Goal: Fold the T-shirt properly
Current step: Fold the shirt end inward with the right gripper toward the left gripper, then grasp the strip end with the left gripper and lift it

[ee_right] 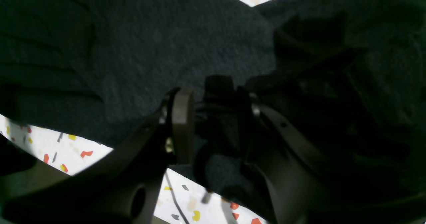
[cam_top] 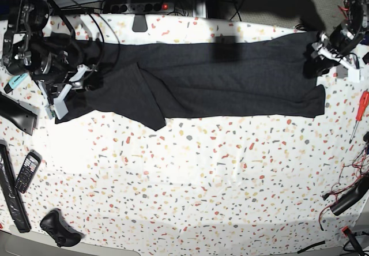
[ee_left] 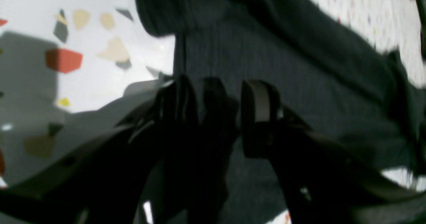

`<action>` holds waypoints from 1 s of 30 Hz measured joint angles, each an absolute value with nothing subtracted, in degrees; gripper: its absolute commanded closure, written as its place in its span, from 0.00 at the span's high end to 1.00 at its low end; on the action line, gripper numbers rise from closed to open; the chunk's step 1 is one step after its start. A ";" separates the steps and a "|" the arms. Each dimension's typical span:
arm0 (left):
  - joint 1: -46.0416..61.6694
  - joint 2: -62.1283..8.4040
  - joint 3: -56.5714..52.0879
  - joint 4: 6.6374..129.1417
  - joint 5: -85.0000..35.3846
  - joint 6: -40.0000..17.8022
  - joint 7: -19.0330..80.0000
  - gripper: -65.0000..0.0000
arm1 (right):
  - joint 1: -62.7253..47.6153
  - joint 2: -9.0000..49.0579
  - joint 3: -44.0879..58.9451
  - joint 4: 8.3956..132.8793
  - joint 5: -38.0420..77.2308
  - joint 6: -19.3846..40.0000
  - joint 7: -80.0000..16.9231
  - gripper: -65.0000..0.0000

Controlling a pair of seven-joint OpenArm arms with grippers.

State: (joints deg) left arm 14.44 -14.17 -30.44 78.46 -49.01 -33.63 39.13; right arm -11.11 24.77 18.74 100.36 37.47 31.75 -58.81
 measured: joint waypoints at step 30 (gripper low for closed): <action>2.22 -11.75 -33.01 63.48 -60.16 -39.20 40.99 0.00 | -11.11 24.75 18.74 100.40 37.50 31.77 -59.64 0.31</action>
